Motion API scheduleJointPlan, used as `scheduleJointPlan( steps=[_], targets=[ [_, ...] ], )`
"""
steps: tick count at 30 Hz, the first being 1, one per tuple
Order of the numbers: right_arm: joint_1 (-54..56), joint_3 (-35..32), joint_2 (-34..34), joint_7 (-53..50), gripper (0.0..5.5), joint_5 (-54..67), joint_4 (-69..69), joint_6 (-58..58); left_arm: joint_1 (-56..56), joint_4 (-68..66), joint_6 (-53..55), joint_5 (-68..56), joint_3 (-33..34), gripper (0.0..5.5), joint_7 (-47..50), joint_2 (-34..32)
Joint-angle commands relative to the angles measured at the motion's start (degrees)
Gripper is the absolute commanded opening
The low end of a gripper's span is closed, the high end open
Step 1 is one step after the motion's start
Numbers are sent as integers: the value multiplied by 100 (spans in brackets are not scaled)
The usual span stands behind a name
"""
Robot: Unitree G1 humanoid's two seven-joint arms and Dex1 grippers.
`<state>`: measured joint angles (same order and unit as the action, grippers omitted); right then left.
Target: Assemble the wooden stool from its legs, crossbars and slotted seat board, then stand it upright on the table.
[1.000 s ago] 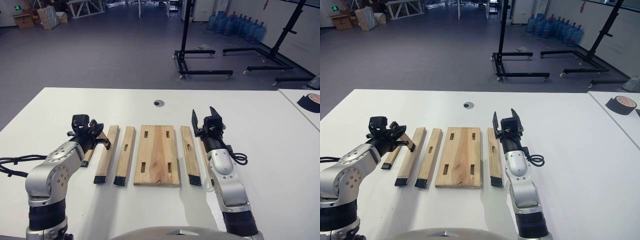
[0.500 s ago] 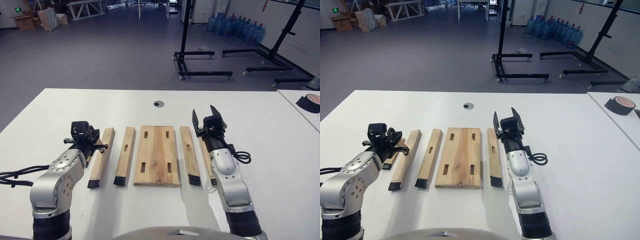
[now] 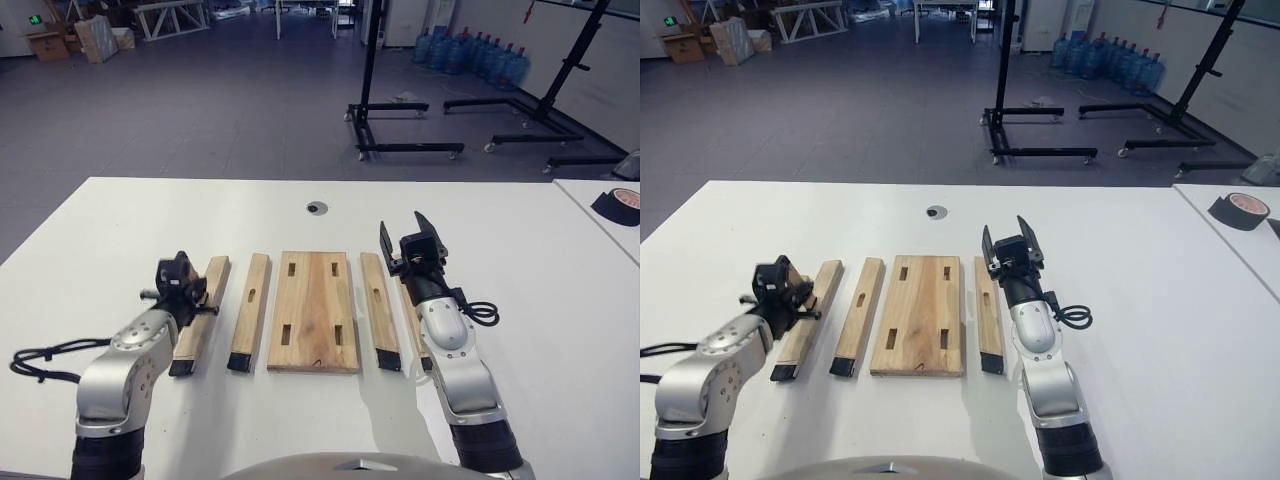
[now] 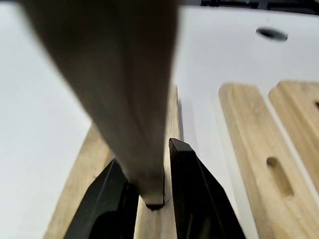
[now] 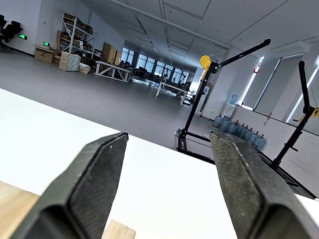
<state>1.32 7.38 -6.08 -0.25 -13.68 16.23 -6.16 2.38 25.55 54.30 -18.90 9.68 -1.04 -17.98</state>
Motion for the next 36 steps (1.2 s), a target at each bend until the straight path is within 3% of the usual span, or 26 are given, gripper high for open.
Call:
scheduleJointPlan(
  steps=[1,10,15,20,27,33,36],
  targets=[
    [125,46,-49,-15,299,-146,-108,129,-273,40,-388,119,131,150,28,100],
    [145,-84,-4,-47,299,-109,-200,233,-130,553,-1527,880,-54,154,-52,-114],
    [111,-81,-2,-65,299,-163,-250,299,-529,633,-2098,1064,209,154,-186,-318],
    [158,-56,-25,-53,299,-220,-287,297,-1928,242,-2625,62,1009,154,-580,-281],
    [264,-25,-82,-1,299,-241,-433,363,-2006,-1014,-2360,-1225,1455,154,-1051,38],
    [404,-301,-38,8,299,89,-671,307,-851,-2245,-3134,-651,719,154,-1622,360],
    [437,-364,-69,40,299,109,-629,297,-852,-2417,-3318,-542,658,154,-1647,285]
  ],
)
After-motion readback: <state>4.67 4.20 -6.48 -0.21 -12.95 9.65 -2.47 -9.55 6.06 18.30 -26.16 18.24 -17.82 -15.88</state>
